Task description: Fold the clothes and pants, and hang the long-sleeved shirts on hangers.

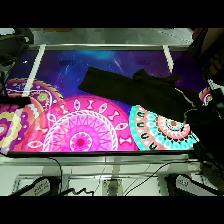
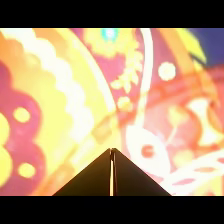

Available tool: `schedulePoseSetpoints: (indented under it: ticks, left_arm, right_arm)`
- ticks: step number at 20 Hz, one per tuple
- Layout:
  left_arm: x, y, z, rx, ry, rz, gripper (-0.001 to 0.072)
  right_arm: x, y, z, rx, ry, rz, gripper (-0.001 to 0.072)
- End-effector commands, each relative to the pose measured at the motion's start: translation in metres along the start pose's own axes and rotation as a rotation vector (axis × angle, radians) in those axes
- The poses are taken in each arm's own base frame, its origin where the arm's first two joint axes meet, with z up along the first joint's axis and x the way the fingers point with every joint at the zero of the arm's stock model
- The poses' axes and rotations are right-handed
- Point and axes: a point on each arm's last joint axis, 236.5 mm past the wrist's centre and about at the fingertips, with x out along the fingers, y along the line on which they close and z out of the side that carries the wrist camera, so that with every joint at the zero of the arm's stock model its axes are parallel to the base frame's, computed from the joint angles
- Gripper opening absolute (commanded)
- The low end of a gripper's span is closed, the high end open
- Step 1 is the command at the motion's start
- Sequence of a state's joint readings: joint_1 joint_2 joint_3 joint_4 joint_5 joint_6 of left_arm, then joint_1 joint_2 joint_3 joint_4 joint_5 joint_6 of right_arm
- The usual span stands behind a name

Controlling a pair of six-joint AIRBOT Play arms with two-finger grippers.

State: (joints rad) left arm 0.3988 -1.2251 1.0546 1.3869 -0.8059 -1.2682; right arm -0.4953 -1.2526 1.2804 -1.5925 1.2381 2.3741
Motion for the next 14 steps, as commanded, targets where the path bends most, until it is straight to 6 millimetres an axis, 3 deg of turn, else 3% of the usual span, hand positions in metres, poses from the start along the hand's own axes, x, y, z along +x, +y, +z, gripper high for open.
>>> schedulePoseSetpoints:
  ticks: [1,2,4,5,11,14]
  left_arm:
    - [0.021,-0.051,-0.037,-0.147,0.074,-0.177,0.0019]
    - [0.024,-0.07,-0.032,-0.199,0.062,-0.239,0.0104]
    - [0.033,-0.12,-0.017,-0.26,0.027,-0.381,0.06]
    - [0.036,-0.148,-0.009,-0.259,0.005,-0.454,0.065]
    - [0.078,-0.301,0.009,-0.183,0.047,-0.653,0.065]
    - [0.108,-0.353,0.009,-0.264,0.098,-0.674,0.065]
  right_arm:
    - [0.012,-0.009,-0.015,-0.055,0.026,-0.045,0.0036]
    - [0.012,-0.005,-0.015,-0.081,0.02,-0.03,0.0036]
    - [0.012,-0.004,-0.014,-0.131,0.018,-0.027,0.0036]
    - [0.012,-0.004,-0.014,-0.171,0.019,-0.027,0.0036]
    - [0.01,-0.003,-0.012,-0.333,0.009,-0.018,0.0036]
    - [0.005,0.004,-0.006,-0.336,-0.029,0.012,0.0036]
